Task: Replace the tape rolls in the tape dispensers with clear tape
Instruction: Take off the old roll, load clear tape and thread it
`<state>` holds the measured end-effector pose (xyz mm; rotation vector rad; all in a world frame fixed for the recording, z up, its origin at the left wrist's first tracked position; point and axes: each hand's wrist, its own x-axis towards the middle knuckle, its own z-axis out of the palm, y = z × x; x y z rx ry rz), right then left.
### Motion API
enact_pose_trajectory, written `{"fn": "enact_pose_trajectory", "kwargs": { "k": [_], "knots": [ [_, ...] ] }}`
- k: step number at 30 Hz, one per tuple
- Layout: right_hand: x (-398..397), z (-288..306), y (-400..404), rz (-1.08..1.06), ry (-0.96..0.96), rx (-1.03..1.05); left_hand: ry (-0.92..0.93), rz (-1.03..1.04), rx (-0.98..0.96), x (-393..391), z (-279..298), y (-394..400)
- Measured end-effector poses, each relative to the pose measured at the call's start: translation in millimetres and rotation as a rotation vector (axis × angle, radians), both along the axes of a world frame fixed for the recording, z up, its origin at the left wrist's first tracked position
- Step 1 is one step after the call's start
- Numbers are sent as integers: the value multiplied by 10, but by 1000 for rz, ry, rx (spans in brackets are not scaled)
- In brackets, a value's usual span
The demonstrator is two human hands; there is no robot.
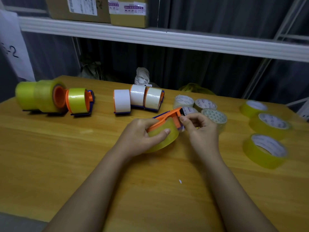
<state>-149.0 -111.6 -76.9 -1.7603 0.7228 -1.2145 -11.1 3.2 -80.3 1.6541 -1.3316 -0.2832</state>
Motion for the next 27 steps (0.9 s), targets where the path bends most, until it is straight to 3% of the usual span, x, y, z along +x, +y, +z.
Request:
{"fn": "enact_pose_trajectory", "kwargs": {
  "k": [9, 17, 21, 27],
  "knots": [
    [-58, -49, -111, -72, -16, 7, 75, -27, -44, -12, 62, 40],
    [-48, -9, -23, -91, -88, -127, 69, -89, -42, 27, 141, 97],
    [-35, -28, 4, -129, -43, -214, 24, -76, 28, 29, 93, 65],
    [-22, -52, 22, -188, 30, -284, 147, 34, 18, -37, 79, 2]
  ]
}}
